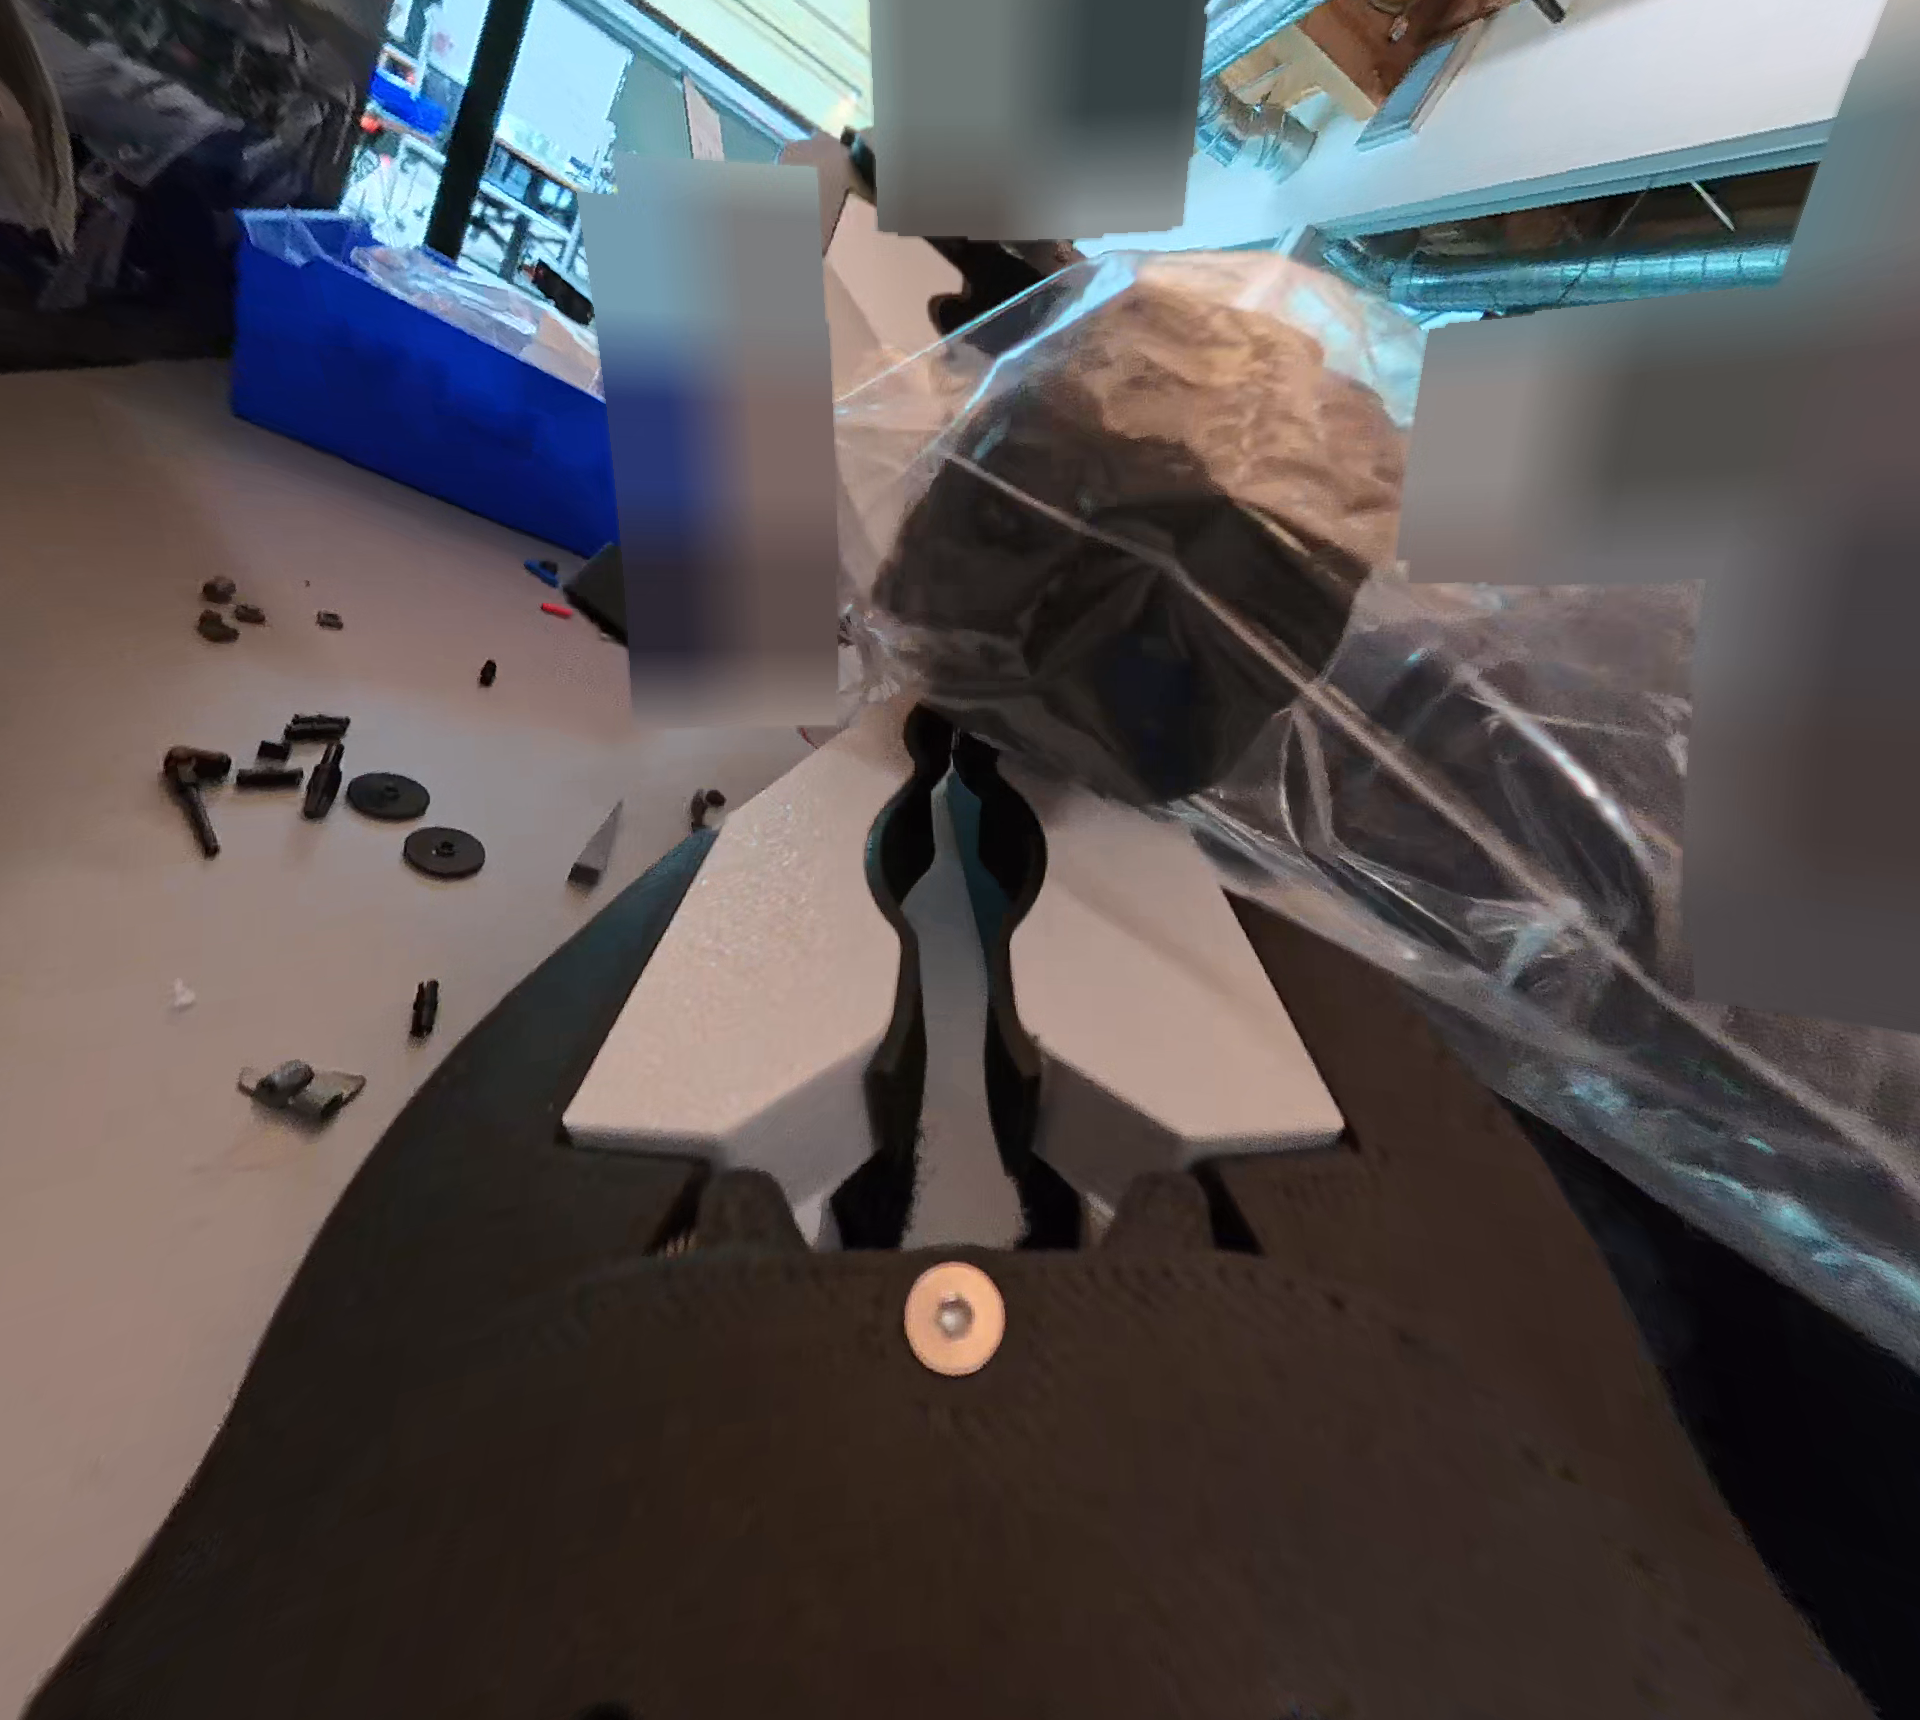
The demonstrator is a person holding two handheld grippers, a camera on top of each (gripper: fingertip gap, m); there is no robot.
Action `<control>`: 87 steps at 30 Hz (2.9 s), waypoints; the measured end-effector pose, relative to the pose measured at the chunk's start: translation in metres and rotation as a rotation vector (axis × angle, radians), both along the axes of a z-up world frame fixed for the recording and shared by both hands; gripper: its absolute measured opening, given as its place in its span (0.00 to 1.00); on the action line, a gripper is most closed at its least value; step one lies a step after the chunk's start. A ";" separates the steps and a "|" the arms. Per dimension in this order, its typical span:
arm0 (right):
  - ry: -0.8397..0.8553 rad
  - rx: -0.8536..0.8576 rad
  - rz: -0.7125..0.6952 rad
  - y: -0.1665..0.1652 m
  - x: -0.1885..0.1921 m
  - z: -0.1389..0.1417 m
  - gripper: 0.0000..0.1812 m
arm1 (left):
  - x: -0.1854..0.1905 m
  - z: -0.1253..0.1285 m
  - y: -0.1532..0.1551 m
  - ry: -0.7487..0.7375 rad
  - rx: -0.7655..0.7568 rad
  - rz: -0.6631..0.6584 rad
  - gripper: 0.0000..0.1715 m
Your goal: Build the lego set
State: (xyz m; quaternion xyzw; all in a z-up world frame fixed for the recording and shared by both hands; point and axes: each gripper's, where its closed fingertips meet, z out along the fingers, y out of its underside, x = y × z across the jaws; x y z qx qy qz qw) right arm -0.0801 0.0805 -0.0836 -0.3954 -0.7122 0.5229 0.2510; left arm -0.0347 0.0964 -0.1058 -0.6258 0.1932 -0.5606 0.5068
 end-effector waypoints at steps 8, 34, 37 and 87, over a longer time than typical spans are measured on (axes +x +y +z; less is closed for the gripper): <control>0.006 -0.087 0.165 -0.027 0.020 0.022 0.19 | -0.011 0.030 -0.008 -0.061 0.219 0.061 0.00; 0.127 0.812 0.178 -0.063 0.042 0.101 0.00 | -0.025 0.108 -0.058 0.002 0.653 0.152 0.09; 0.073 0.867 0.198 -0.061 0.047 0.098 0.00 | -0.035 0.108 -0.059 -0.019 0.625 0.161 0.10; -0.303 -0.078 0.056 -0.033 0.059 0.005 0.12 | -0.009 0.040 -0.046 0.411 0.498 0.153 0.00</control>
